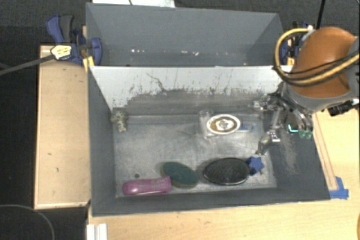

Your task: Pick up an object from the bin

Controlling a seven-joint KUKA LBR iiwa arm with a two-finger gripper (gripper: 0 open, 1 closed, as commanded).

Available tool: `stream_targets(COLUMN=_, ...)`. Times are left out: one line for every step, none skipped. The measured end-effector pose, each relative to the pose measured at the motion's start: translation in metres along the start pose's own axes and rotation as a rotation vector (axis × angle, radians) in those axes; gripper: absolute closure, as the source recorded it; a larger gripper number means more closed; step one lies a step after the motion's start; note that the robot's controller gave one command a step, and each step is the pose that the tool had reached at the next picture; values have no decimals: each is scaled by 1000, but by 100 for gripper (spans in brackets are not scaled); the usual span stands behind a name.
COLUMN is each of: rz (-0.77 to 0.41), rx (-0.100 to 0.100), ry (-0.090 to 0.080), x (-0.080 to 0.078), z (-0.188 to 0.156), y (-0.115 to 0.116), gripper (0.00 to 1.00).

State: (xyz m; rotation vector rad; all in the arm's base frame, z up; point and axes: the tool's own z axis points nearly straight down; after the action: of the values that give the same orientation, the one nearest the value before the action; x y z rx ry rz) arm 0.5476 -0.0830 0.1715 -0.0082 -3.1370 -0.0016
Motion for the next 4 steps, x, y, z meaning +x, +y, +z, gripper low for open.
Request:
stream_targets(rz=-38, rx=1, ry=-3, x=57, z=104, y=19, gripper=0)
stream_targets(rz=-45, rx=1, ry=-4, x=55, z=100, y=19, gripper=100)
stream_targets(rz=-49, rx=2, ry=-8, x=55, z=101, y=19, gripper=0)
stream_targets(rz=-147, rx=-3, ry=-12, x=23, z=57, y=107, gripper=0)
